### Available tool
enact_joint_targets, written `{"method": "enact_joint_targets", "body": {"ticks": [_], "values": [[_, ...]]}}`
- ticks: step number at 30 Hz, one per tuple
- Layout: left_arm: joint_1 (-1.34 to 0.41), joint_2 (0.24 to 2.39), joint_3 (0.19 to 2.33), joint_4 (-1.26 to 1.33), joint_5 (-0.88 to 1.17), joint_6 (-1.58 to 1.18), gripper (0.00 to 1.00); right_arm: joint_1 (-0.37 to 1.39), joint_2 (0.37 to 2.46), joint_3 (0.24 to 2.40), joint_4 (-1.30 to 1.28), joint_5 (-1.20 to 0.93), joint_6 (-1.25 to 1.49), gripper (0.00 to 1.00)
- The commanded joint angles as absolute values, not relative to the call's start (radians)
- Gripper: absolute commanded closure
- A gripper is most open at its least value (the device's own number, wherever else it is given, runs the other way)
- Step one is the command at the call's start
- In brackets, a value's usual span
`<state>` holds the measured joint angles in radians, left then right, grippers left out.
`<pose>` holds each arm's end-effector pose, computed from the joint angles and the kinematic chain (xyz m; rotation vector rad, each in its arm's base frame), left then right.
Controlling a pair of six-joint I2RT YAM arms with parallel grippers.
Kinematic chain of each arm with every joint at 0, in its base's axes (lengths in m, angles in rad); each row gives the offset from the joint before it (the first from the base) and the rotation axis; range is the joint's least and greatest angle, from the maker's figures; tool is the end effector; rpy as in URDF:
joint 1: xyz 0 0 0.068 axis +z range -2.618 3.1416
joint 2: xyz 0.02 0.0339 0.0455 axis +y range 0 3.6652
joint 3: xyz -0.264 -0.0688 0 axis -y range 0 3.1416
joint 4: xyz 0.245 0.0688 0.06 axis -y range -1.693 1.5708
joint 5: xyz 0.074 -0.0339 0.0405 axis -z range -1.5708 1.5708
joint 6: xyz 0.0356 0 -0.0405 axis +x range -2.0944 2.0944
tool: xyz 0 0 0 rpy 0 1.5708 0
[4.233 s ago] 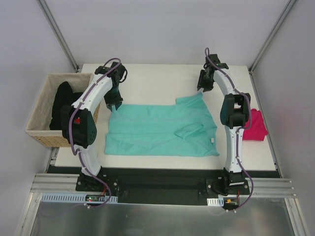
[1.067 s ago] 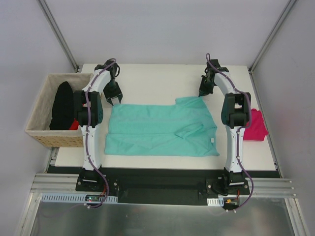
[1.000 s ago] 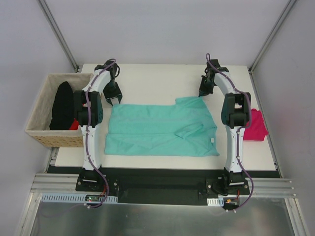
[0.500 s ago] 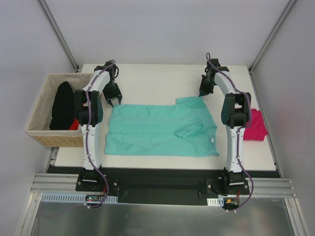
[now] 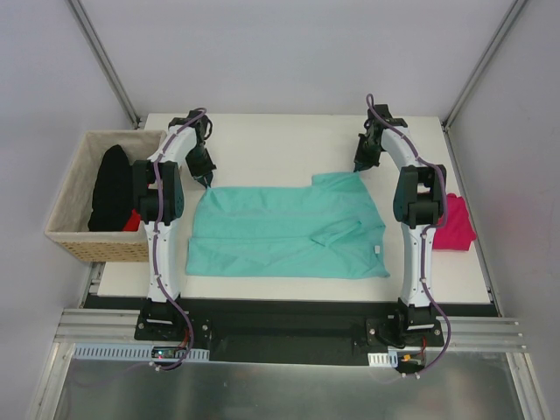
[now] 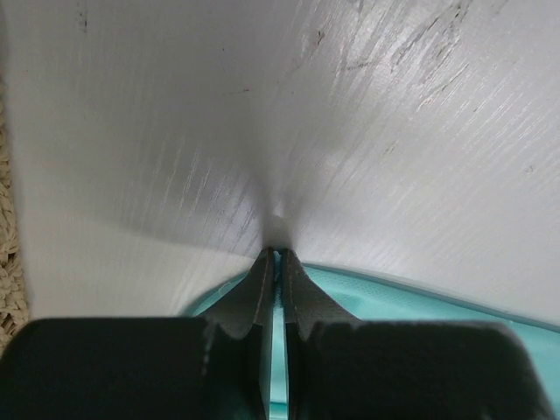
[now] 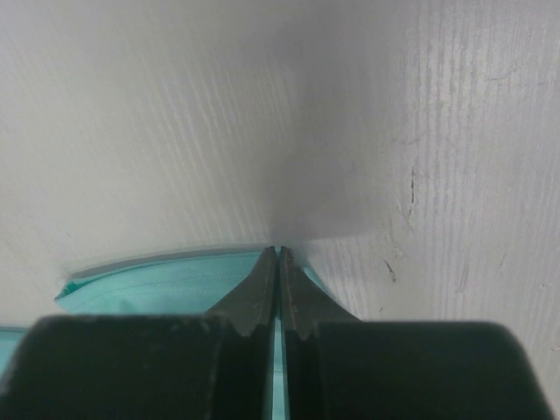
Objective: Fold and stack the t-shirts
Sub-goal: Grap the side of the flattened tshirt furthest away from the robot with both arms
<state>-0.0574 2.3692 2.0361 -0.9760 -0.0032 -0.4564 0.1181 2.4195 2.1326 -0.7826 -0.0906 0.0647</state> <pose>0.4878 -0.0279 0.1685 -0.5726 2.8289 -0.0920 0.5187 0.0648 0.1802 -0.1013 2.6431 0.1812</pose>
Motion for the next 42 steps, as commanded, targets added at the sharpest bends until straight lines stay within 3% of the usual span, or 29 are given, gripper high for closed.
{"method": "enact_joint_targets", "body": {"ticks": [1, 12, 27, 42], "values": [[-0.049, 2.368, 2.054, -0.996, -0.002, -0.454, 1.00, 0.117, 2.381, 2.177, -0.808, -0.086, 0.051, 0.99], [-0.049, 2.312, 2.083, -0.997, -0.003, -0.454, 1.00, 0.117, 2.370, 2.236, -0.825, -0.072, 0.048, 0.99], [-0.035, 2.339, 2.289, -1.080, -0.002, -0.433, 1.00, 0.104, 2.345, 2.281, -0.821, -0.066, 0.051, 0.99], [-0.035, 2.247, 2.192, -1.095, 0.020, -0.416, 1.00, 0.112, 2.231, 2.181, -0.802, -0.078, 0.051, 0.99]]}}
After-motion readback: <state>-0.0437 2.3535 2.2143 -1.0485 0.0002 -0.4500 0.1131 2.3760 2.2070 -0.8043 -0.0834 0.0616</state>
